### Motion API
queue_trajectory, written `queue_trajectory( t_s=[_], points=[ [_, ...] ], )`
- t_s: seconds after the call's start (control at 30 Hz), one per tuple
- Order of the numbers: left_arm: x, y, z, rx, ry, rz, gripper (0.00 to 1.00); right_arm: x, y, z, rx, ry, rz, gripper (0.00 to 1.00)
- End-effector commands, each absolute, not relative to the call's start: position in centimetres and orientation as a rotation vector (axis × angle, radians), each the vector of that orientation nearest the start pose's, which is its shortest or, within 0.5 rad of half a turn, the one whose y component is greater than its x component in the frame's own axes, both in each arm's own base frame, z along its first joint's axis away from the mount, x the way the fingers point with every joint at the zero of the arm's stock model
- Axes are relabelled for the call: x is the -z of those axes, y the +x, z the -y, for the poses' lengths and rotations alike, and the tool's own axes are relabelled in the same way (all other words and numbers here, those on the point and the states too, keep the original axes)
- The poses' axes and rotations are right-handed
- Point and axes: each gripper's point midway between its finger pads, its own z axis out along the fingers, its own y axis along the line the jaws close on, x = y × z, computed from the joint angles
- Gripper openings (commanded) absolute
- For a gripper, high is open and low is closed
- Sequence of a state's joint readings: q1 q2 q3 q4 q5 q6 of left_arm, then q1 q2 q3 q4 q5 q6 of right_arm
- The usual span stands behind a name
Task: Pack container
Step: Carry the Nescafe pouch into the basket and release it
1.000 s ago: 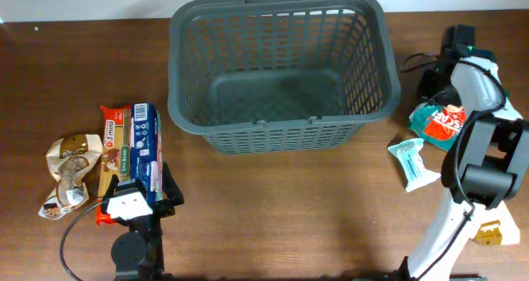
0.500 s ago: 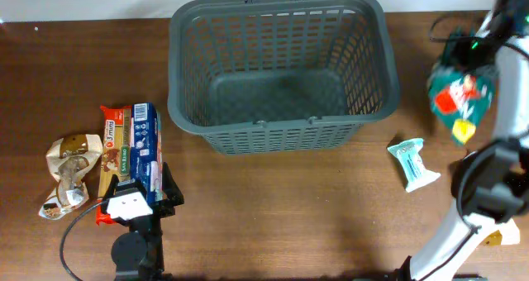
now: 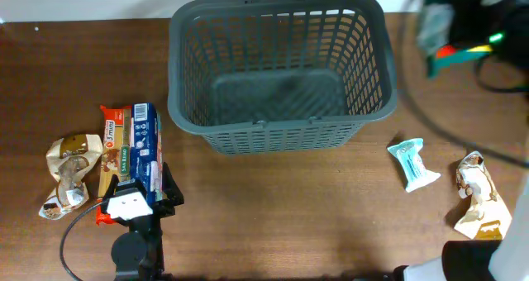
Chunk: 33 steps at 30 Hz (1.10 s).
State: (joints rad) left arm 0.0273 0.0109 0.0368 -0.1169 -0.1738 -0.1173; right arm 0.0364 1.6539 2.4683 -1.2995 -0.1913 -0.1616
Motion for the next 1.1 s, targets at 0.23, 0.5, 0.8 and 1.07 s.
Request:
queue_trajectory(
  t_s=[0.23, 0.5, 0.8, 1.07],
  points=[
    [-16.0, 24.1, -3.7, -0.079, -0.257, -1.639, 0.99, -39.7, 40.7, -19.1, -0.225, -0.905, -2.077, 0.03],
    [-16.0, 24.1, -3.7, -0.079, -0.257, -1.639, 0.99, -29.1, 44.6, -21.6, -0.261, -0.985, -2.318, 0.04],
    [-16.0, 24.1, -3.7, -0.080, -0.257, -1.639, 0.99, -20.9, 45.8, -24.4, -0.306, -1.078, -2.460, 0.04],
    [-16.0, 24.1, -3.7, -0.080, -0.257, -1.639, 0.99, -23.6, 45.5, -23.6, -0.219, -0.961, -2.459, 0.62]
  ],
)
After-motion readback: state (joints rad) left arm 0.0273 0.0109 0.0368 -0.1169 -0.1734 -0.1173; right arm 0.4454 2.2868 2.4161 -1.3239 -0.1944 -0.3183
